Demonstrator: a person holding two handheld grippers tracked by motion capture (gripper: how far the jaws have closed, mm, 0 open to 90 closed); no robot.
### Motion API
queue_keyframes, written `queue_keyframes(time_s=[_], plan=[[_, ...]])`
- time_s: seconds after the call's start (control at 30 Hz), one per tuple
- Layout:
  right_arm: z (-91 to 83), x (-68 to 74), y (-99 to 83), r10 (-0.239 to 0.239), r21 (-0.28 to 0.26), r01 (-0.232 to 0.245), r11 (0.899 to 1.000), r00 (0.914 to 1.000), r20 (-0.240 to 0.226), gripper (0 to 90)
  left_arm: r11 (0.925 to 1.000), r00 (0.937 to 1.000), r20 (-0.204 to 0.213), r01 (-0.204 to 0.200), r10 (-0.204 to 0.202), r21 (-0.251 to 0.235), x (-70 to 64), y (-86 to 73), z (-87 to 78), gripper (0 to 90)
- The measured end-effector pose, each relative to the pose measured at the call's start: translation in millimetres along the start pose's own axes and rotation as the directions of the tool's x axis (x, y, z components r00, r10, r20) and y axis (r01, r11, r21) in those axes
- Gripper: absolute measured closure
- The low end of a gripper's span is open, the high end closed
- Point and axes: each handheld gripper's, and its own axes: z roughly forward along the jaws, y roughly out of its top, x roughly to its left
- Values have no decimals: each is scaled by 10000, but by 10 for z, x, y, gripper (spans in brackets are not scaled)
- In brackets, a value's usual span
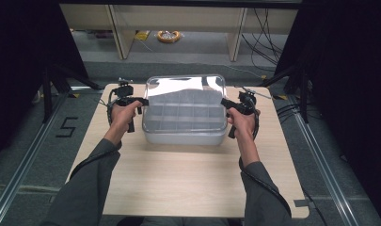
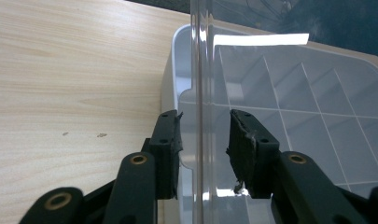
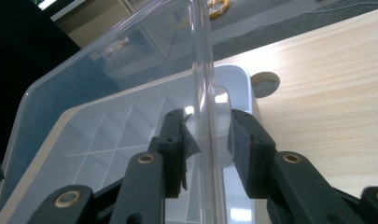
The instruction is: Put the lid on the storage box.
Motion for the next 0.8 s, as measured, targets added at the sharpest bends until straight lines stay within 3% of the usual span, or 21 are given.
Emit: queue_keyframes(time_s=[0.03,0.1,0.17,0.23,0.27,0.3,0.5,0.57,0.6,0.63,0.67,0.7,0.73,0.77,0.8], plan=[[17,-44,-4,-338,-79,338,9994,9994,-21,671,10000,10000,-34,10,-10,0,-1,-12,33,627],[27,-54,-13,-301,-86,301,9995,9995,35,669,10000,10000,-72,14,-13,44,-3,-21,63,627],[62,-50,-72,379,202,-382,9991,9992,156,657,9999,9998,-185,-8,10,132,-7,-41,107,626],[74,-64,-83,330,233,-333,9992,9993,156,654,9999,9998,-187,-6,8,126,-8,-47,113,625],[111,-118,-107,68,223,-71,9997,9998,166,649,9999,9999,-167,21,-19,120,-6,-48,115,621],[116,-100,-125,486,371,-494,9981,9985,237,647,9999,9999,-123,58,-56,116,5,-43,122,619],[201,-135,-196,420,482,-444,9978,9979,490,638,9998,9995,-283,108,-103,158,27,-64,207,609],[247,-145,-240,870,515,-894,9947,9951,471,635,9998,9996,-292,66,-61,173,34,-84,249,607],[270,-201,-254,341,495,-369,9981,9978,566,632,9998,9996,-285,90,-84,196,37,-93,262,604],[290,-221,-266,238,408,-262,9988,9980,585,629,9998,9997,-241,110,-106,175,41,-102,277,603],[305,-208,-284,703,469,-728,9962,9961,531,616,9999,9997,-234,99,-96,141,42,-105,283,598],[305,-208,-284,703,469,-728,9962,9961,531,616,9999,9998,-193,113,-110,124,45,-105,286,598],[322,-248,-285,201,339,-220,9992,9982,561,614,9998,9999,-138,82,-80,157,51,-102,286,596],[319,-208,-290,680,436,-704,9966,9962,551,610,9997,9999,-80,114,-113,212,57,-98,285,588],[319,-189,-285,735,462,-763,9960,9956,589,605,9996,9999,-46,167,-166,233,59,-97,286,572]])
